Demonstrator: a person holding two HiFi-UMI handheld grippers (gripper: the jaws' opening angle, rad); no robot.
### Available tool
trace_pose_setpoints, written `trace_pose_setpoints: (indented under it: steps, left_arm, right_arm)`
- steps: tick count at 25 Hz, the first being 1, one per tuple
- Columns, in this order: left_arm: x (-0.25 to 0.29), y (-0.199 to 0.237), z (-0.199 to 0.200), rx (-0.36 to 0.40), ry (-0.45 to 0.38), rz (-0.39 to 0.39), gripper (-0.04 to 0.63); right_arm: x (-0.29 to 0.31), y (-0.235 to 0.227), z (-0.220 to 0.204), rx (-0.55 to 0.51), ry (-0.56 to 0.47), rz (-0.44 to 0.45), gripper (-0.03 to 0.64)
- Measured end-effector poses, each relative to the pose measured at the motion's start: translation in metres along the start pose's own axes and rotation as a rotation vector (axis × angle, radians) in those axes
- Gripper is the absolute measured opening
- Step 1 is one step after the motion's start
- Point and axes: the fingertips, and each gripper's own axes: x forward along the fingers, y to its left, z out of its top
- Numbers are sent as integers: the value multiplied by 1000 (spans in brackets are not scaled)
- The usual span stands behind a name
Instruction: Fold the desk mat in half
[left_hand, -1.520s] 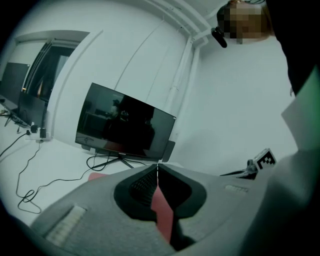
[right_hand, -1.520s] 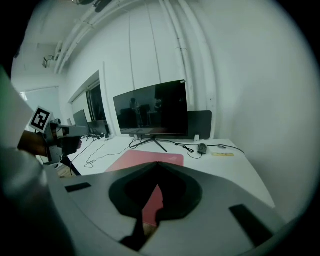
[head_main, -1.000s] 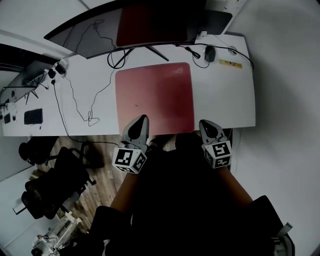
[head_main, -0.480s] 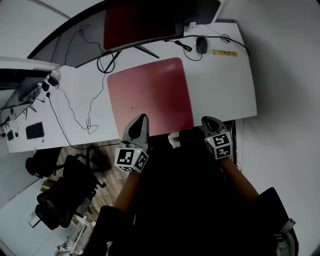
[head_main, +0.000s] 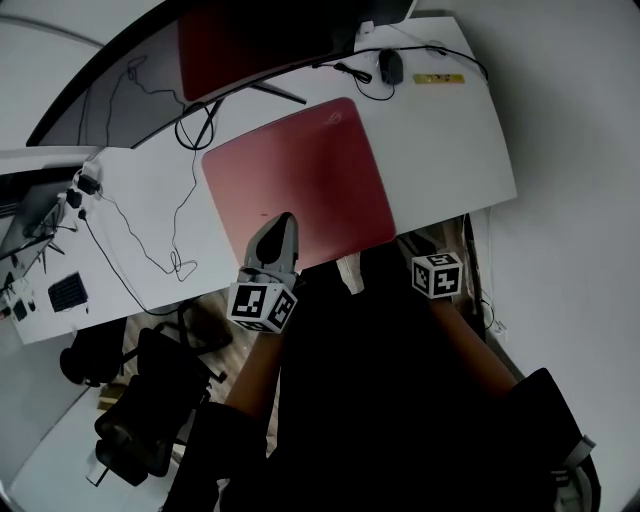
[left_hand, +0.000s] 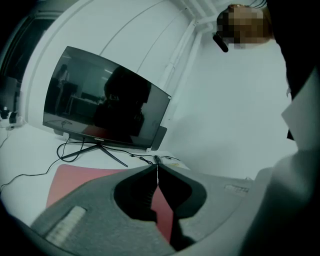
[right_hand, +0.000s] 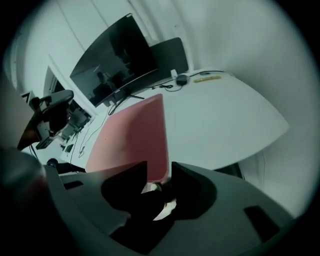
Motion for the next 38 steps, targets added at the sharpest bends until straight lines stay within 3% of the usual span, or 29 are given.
trace_pose_setpoints:
  steps: [6,9,16,25,32,34,38]
  left_arm:
    - [0,3,-8,-27,26,-64,21]
    - [-6,6,-5,-1,21,-66,21]
    - [-14,8,7,38,7,-111,21]
    - [-27,-1,5,20,-21,-70,21]
    - [-28,-27,5,13,-48,6,21]
    - [-28,-33,3,14,-51,30,21]
    - [-37,-36,6,21,-78,82,21]
  right_arm:
    - [22,-13,-28,253,13,-27,143]
    - [30,-17,-30,364,-11,-52,147]
    - [49,-15,-45,540,-22,-62,149]
    - [62,-13,-39,547,-29,19,140]
    - [58,-15,-44,559,70,95,66]
    - [54,-14,-41,562,77,122,25]
    - [45,-5,-31,568,68,189,15]
